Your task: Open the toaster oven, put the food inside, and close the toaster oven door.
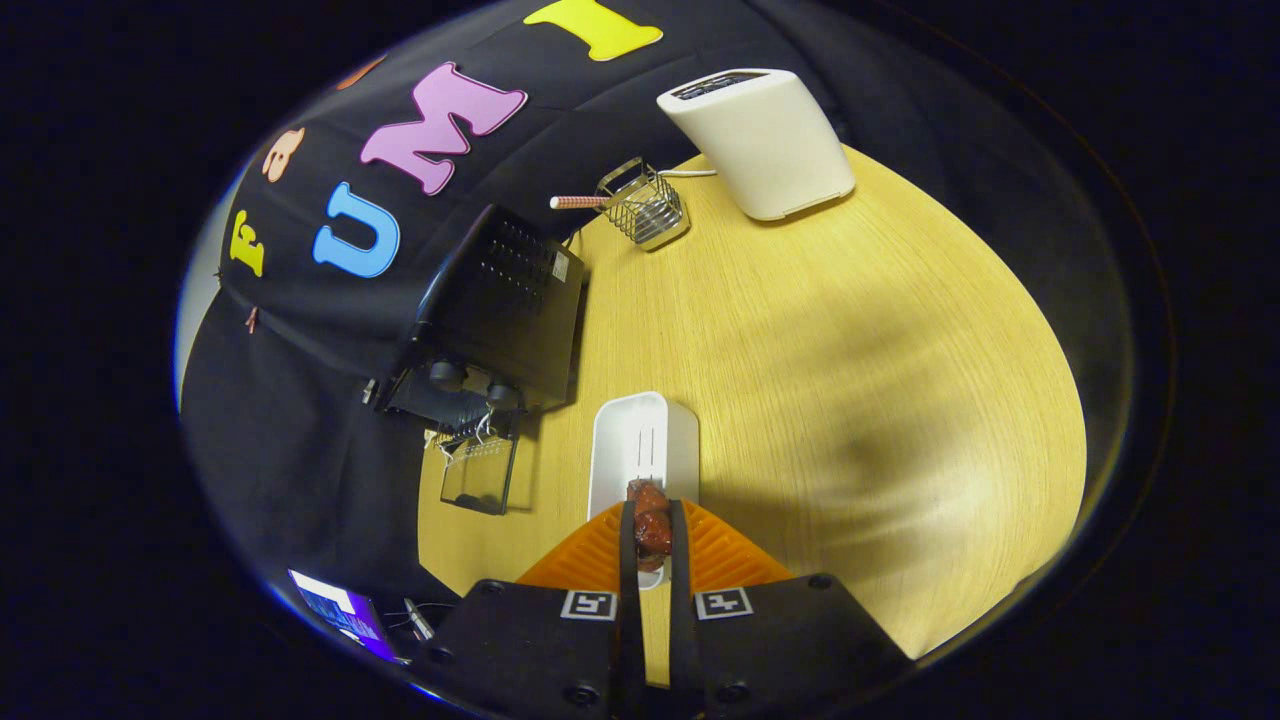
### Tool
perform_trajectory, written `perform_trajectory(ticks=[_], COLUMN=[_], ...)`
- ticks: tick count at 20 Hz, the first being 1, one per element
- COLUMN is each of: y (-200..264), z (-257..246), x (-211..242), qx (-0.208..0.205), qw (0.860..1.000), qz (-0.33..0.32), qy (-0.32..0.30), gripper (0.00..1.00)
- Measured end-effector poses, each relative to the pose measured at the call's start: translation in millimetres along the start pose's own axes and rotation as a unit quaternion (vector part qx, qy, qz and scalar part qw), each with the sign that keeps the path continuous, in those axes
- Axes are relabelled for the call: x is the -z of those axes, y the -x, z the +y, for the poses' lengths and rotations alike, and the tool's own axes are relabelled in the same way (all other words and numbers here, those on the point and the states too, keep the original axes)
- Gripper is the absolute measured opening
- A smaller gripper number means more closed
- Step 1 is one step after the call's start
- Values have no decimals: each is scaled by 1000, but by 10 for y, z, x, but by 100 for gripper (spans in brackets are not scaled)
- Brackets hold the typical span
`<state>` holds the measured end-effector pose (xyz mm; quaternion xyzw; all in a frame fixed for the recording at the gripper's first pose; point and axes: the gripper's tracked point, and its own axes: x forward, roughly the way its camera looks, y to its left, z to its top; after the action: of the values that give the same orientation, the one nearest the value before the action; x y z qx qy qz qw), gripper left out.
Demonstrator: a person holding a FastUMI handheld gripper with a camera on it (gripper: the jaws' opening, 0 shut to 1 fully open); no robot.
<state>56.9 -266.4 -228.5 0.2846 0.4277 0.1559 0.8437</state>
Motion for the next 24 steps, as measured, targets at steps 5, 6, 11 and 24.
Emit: perform_trajectory(ticks=[5,6,11,24], y=[209,239,397,591], z=[169,217,456,1539], x=[-138,-162,-199,153], qx=[-5,-7,-2,3], qw=[999,999,998,990], qz=[-28,-34,-60,-139], qy=[21,23,12,-10], gripper=[14,14,14,14])
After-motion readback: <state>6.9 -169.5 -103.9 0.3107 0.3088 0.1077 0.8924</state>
